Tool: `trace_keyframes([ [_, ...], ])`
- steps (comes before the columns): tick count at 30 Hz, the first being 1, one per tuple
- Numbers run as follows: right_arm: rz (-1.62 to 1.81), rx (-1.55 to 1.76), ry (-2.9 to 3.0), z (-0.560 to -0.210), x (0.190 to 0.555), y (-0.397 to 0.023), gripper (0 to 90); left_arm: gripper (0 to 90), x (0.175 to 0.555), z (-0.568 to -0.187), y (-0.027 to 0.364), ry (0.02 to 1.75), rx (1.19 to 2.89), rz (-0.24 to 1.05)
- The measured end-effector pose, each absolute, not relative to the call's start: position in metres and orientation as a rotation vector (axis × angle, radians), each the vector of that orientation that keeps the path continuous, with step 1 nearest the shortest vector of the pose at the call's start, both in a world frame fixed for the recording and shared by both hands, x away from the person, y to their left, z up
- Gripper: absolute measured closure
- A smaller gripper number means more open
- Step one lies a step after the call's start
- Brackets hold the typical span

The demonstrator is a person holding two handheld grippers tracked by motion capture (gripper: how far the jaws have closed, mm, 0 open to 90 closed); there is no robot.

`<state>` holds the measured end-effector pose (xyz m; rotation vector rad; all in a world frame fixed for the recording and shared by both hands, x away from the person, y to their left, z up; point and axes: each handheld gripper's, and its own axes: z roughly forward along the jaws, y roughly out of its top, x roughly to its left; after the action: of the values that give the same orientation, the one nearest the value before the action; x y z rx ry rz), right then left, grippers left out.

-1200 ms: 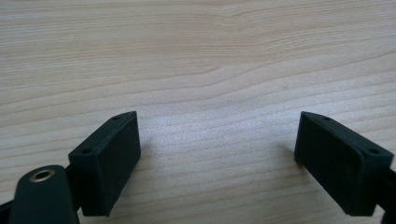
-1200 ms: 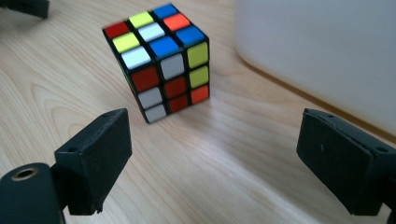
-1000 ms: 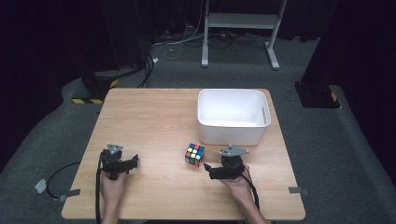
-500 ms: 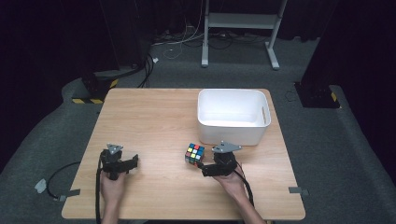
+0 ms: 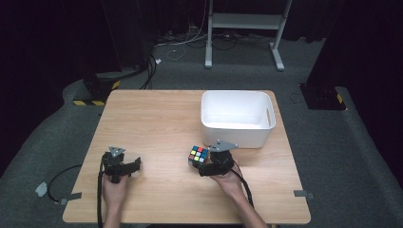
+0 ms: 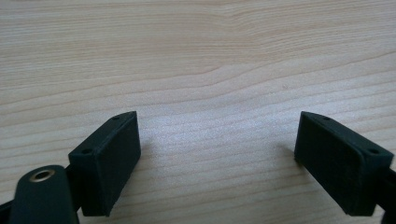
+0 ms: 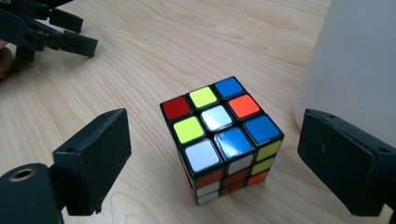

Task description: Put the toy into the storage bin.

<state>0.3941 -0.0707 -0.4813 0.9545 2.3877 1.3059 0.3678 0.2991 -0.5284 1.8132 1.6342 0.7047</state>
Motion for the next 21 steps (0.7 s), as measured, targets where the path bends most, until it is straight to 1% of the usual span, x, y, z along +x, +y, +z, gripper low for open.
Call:
trace_keyframes([
  [21, 1.292, 0.938, 2.408, -0.486, 0.41, -0.054, 9.3, 14.5, 0.368, -0.528, 0.299, 1.633, 1.817, 0.705],
])
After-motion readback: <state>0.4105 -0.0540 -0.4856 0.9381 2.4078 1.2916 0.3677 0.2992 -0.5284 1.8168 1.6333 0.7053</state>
